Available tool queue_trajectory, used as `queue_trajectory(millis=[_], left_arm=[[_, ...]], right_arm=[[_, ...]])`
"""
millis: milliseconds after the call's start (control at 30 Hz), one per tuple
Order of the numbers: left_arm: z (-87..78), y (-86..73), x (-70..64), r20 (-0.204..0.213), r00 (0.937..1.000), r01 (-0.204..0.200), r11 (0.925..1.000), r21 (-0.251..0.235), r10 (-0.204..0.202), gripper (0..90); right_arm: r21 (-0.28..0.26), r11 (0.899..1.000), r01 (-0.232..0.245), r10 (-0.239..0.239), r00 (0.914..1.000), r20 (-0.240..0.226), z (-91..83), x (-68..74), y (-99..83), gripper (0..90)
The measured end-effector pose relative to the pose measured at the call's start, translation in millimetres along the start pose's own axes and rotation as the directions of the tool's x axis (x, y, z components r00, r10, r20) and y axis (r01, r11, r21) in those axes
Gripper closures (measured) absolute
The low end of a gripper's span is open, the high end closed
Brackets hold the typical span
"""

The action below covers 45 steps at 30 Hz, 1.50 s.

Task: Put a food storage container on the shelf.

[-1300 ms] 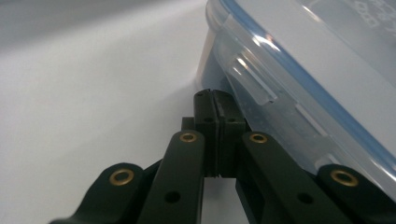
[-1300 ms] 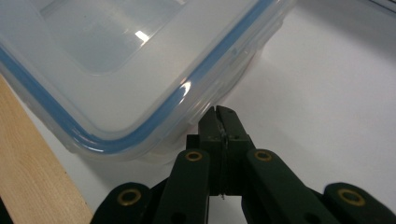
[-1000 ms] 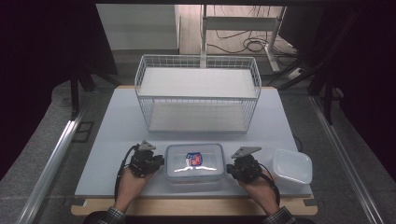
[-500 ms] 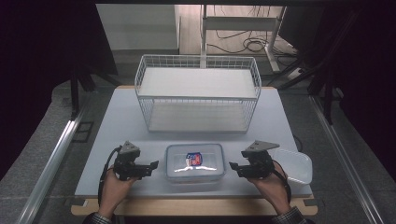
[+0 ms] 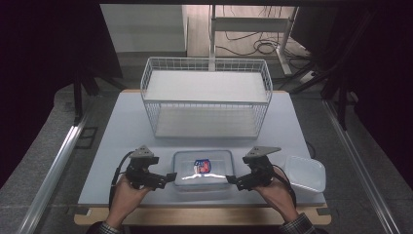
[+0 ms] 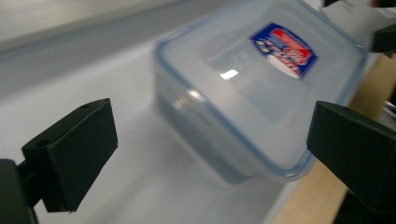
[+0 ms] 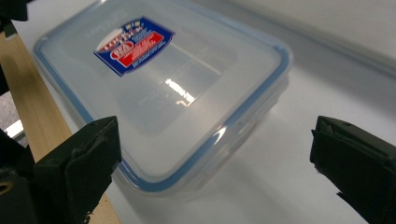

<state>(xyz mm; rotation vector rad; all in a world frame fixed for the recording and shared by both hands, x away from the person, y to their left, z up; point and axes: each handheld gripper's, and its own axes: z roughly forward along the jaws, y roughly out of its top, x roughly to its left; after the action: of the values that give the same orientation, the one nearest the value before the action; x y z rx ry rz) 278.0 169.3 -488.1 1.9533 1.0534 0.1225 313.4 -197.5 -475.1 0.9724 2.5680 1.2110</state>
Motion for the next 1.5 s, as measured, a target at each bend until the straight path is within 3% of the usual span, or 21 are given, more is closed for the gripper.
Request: queue_trajectory(millis=[267, 300, 500, 533, 567, 633, 800, 833, 867, 1033, 1100, 1133, 1200, 1300, 1333, 1400, 1433, 1500], left_arm=[[17.9, 5.3, 0.2, 0.073, 0.9967, 0.033, 0.9982, 0.05, -0.036, 5.9], [21.2, 5.2, 1.6, 0.089, 0.9947, 0.045, 0.9974, 0.056, -0.05, 5.9], [34.6, 2.7, 9.3, 0.132, 0.9866, 0.083, 0.9919, 0.096, -0.095, 5.4], [37.2, 1.7, 10.2, 0.154, 0.9825, 0.09, 0.9906, 0.103, -0.105, 5.4], [40.9, 0.8, 11.0, 0.182, 0.9755, 0.103, 0.9878, 0.117, -0.123, 5.0], [40.5, 1.0, 9.6, 0.178, 0.9766, 0.1, 0.9874, 0.123, -0.121, 4.1], [34.7, -1.1, 9.3, 0.182, 0.9752, 0.106, 0.9869, 0.122, -0.127, 8.4], [31.5, -2.6, 10.1, 0.187, 0.9737, 0.11, 0.9872, 0.115, -0.131, 14.2], [29.8, -3.7, 10.5, 0.194, 0.9723, 0.11, 0.9873, 0.115, -0.13, 14.2], [21.1, -10.3, 7.1, 0.208, 0.9719, 0.092, 0.9914, 0.093, -0.11, 23.8], [16.9, -12.8, 9.4, 0.221, 0.9668, 0.116, 0.9908, 0.07, -0.129, 27.0], [14.9, -14.5, 11.9, 0.238, 0.9604, 0.136, 0.9893, 0.054, -0.145, 32.5], [13.6, -15.2, 13.3, 0.243, 0.9579, 0.146, 0.9882, 0.046, -0.153, 35.4], [12.5, -15.1, 12.0, 0.236, 0.9562, 0.171, 0.9849, 0.026, -0.173, 40.0], [12.5, -15.1, 12.0, 0.236, 0.9562, 0.171, 0.9849, 0.026, -0.173, 41.0], [12.2, -14.7, 12.7, 0.242, 0.95, 0.2, 0.9797, 0.015, -0.198, 42.4], [12.4, -14.5, 13.4, 0.247, 0.9422, 0.232, 0.9727, 0.008, -0.227, 44.8], [12.2, -14.1, 13.1, 0.245, 0.9427, 0.232, 0.9726, 0.004, -0.226, 45.2]], right_arm=[[0.053, 0.998, -0.029, 0.03, 0.9991, -0.03, 14.6, 2.3, 4.5, 1.4], [0.079, 0.996, -0.047, 0.05, 0.9979, -0.042, 18.7, 1.0, 6.8, 1.4], [0.08, 0.99, -0.115, 0.122, 0.9878, -0.097, 29.3, -6.0, 10.3, 4.1], [0.083, 0.986, -0.141, 0.15, 0.9818, -0.116, 31.4, -8.6, 10.6, 4.4], [0.107, 0.977, -0.185, 0.201, 0.9656, -0.165, 36.1, -13.7, 9.3, 5.5], [0.112, 0.972, -0.209, 0.227, 0.9563, -0.185, 37.2, -15.5, 7.8, 5.6], [0.12, 0.971, -0.207, 0.227, 0.9554, -0.189, 33.2, -15.2, 7.5, 10.2], [0.122, 0.971, -0.206, 0.227, 0.9547, -0.193, 31.7, -15.2, 6.9, 11.9], [0.123, 0.971, -0.203, 0.225, 0.9537, -0.2, 29.8, -14.9, 5.9, 13.5], [0.091, 0.964, -0.248, 0.263, 0.9341, -0.241, 17.3, -21.8, -0.2, 31.0], [0.088, 0.964, -0.251, 0.265, 0.9316, -0.248, 15.3, -22.9, -0.7, 33.1], [0.083, 0.965, -0.25, 0.263, 0.9323, -0.249, 12.3, -21.9, -1.2, 35.8], [0.08, 0.964, -0.254, 0.266, 0.9304, -0.252, 10.9, -22.1, -1.8, 37.3], [0.06, 0.951, -0.302, 0.307, 0.9119, -0.273, 5.8, -24.9, -7.1, 44.4], [0.058, 0.95, -0.306, 0.31, 0.9115, -0.27, 4.4, -24.5, -7.6, 45.8], [0.055, 0.951, -0.305, 0.308, 0.9139, -0.264, 2.7, -23.2, -8.1, 46.4], [0.055, 0.954, -0.296, 0.3, 0.9233, -0.239, -0.7, -18.4, -7.5, 46.8], [0.053, 0.955, -0.293, 0.297, 0.9269, -0.229, -1.5, -16.8, -7.3, 46.9]])
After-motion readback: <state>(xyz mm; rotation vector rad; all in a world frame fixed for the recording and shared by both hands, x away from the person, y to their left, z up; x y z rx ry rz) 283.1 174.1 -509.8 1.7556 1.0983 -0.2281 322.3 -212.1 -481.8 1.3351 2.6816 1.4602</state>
